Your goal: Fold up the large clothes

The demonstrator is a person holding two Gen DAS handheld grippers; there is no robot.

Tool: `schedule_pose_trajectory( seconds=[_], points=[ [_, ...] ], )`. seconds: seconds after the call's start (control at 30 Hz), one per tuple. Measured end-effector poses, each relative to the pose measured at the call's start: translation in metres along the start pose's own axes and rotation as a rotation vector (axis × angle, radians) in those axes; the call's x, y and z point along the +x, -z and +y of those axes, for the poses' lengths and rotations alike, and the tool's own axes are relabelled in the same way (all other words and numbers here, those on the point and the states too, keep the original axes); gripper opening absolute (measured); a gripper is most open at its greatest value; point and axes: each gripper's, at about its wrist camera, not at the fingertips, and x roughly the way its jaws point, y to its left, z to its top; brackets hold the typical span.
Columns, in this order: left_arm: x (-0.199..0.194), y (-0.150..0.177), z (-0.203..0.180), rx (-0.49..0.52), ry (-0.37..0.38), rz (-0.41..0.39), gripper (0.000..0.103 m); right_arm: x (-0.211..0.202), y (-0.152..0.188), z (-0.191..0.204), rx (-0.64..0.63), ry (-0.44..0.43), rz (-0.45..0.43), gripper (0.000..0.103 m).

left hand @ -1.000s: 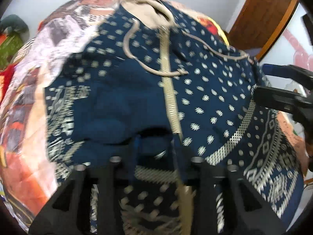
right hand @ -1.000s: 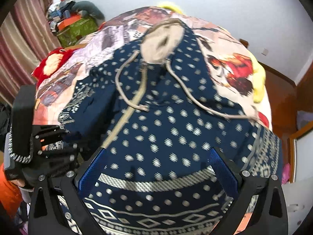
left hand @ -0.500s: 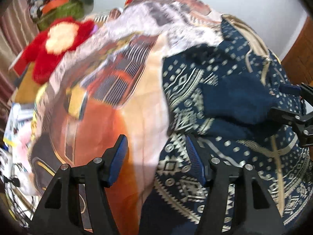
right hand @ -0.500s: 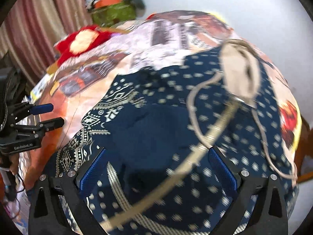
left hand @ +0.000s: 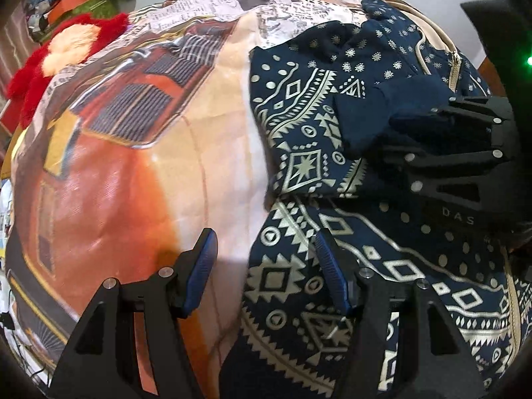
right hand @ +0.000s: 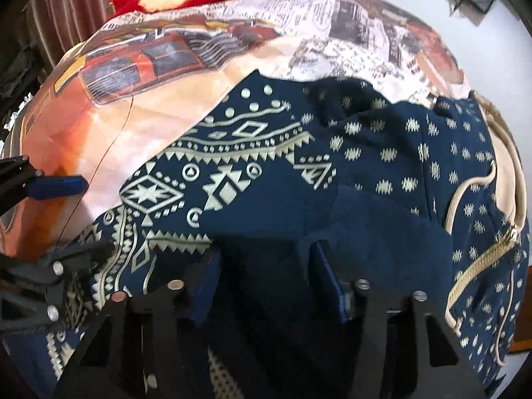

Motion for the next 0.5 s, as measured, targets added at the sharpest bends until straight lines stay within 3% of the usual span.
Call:
schedule_pose_trajectory(
  seconds=[0.13,0.2,0.3,0.5],
  points=[
    [0.004,-0.006,-0.003,-0.009,0.006,-0.002,0.061,-0.003,0.002,-0.006,0.024,-0.002,-0.022,0.018],
    [0.005,-0.01,-0.003,-0.021,0.004,-0.008,0.061,-0.009,0.004,-0.015,0.059,-0.026,-0.041,0.012],
    [0.008,-0.015,-0.002,-0.049,0.004,-0.011,0.061,-0.024,0.009,-0.032,0.143,-0.078,-0.087,0.01],
    [0.01,-0.022,-0.002,-0.08,-0.026,-0.01,0.061,-0.078,0.024,-0.076,0.278,-0.082,-0.22,0.008]
  ],
)
